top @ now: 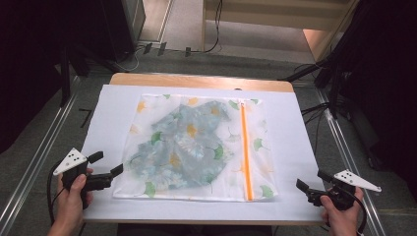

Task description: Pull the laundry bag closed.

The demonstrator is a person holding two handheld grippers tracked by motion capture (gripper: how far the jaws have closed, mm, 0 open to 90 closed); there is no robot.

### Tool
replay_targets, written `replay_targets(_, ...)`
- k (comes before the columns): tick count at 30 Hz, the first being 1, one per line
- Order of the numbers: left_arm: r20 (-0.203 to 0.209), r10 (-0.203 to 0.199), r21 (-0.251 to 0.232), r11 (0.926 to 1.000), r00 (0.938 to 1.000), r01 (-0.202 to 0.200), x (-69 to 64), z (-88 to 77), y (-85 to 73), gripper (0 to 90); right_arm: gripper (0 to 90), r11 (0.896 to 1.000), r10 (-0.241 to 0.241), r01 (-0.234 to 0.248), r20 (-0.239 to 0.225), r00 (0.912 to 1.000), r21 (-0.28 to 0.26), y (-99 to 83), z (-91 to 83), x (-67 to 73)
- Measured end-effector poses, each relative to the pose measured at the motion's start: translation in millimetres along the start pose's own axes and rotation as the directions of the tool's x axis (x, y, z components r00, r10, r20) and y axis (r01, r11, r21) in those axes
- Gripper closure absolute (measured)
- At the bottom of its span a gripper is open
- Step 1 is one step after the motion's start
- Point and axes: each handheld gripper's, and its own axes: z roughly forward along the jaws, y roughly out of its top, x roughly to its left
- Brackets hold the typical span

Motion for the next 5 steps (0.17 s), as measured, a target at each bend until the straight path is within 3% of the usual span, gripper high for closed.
replay_targets(5, 0.000, -0.011, 0.024, 0.9997, 0.9999, 0.011, 0.1, 3.9, 0.0, 6.1, 0.0, 1.000, -0.002, 0.002, 0.004, 1.0000, -0.006, 0.7, 0.1, 0.7)
